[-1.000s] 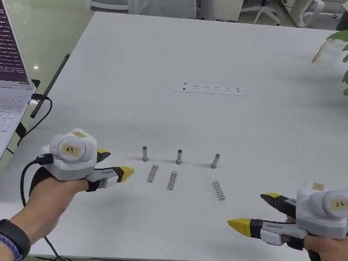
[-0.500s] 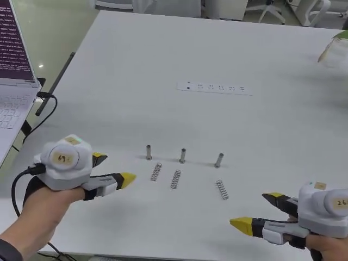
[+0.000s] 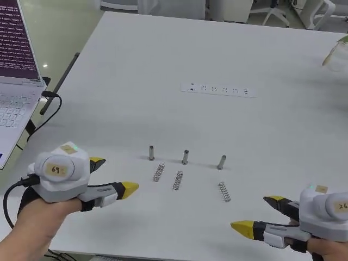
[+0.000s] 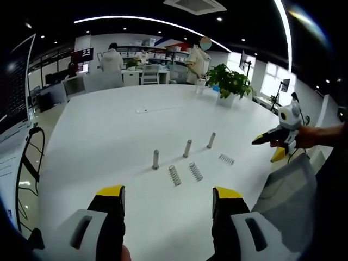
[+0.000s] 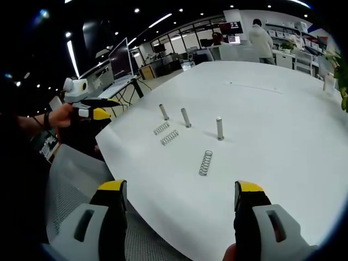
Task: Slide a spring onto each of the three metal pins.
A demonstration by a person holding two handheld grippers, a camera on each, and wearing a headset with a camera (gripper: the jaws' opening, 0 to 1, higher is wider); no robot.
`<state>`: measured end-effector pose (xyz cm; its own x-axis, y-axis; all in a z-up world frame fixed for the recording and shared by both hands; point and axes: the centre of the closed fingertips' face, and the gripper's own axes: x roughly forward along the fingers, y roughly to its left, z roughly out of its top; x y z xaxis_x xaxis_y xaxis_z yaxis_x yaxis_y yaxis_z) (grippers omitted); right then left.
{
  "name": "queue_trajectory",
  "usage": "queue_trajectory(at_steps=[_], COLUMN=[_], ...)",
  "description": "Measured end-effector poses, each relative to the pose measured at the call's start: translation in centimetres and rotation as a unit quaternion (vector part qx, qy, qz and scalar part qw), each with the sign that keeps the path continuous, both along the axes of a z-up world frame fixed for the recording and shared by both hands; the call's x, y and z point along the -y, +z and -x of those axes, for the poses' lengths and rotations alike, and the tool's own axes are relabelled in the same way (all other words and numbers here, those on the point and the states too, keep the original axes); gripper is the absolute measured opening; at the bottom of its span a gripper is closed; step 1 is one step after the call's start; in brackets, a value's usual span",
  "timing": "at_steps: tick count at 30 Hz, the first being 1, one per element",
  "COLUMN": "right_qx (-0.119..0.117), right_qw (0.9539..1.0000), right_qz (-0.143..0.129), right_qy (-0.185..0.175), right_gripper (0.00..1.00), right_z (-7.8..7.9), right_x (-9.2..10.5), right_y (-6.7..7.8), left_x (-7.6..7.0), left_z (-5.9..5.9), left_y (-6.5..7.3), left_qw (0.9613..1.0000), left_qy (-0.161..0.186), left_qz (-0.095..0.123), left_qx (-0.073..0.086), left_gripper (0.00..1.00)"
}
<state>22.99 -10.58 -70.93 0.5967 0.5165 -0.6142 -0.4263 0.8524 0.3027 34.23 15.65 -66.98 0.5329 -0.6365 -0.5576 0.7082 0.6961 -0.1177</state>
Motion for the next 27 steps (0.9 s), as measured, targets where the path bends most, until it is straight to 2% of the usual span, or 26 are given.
queue_trajectory(at_steps=[9,27], right_qx=[-0.006,-0.008], right_qw=[0.9999,0.9999], right_qz=[0.004,0.002], right_qy=[0.007,0.014], right_gripper=[0.79,0.81], right_z=[0.1,0.0], right_x=[-0.3,-0.7], right_y=[-0.3,-0.2], left_x=[0.3,2.1], left_z=[1.2,1.0], left_y=[0.2,-0.4], left_qw=[1.0,0.9997], left_qy=[-0.004,-0.025], left_qz=[0.003,0.003], left_qx=[-0.001,-0.005], left_gripper=[0.65,0.64])
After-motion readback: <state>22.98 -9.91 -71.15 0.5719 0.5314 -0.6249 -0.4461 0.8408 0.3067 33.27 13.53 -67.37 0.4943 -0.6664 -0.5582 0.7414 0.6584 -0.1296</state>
